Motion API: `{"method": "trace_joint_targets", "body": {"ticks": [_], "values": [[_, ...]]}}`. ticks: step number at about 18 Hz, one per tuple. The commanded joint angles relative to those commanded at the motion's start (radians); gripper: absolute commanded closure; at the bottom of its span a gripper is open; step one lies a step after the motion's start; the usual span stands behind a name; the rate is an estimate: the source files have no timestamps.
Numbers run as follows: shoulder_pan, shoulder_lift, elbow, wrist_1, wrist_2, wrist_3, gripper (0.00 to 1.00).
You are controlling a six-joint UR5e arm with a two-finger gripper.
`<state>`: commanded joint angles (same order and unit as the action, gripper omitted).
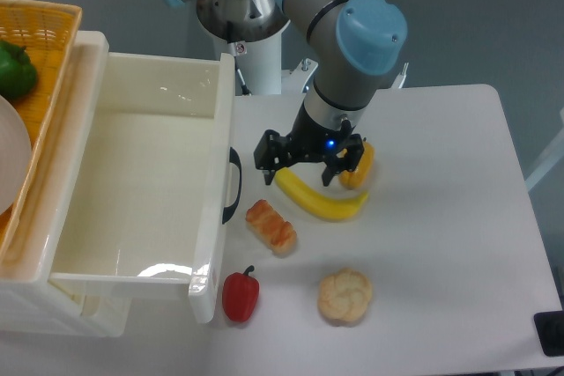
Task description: Slide the top white drawer open
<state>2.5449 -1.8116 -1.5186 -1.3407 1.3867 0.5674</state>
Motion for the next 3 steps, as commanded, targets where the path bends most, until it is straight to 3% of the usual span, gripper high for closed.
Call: {"method": "trace_joint_targets", "body": {"ticks": [3], "values": [[0.021, 0.006, 0.0, -0.002, 0.003, 0.009, 0.0]]}}
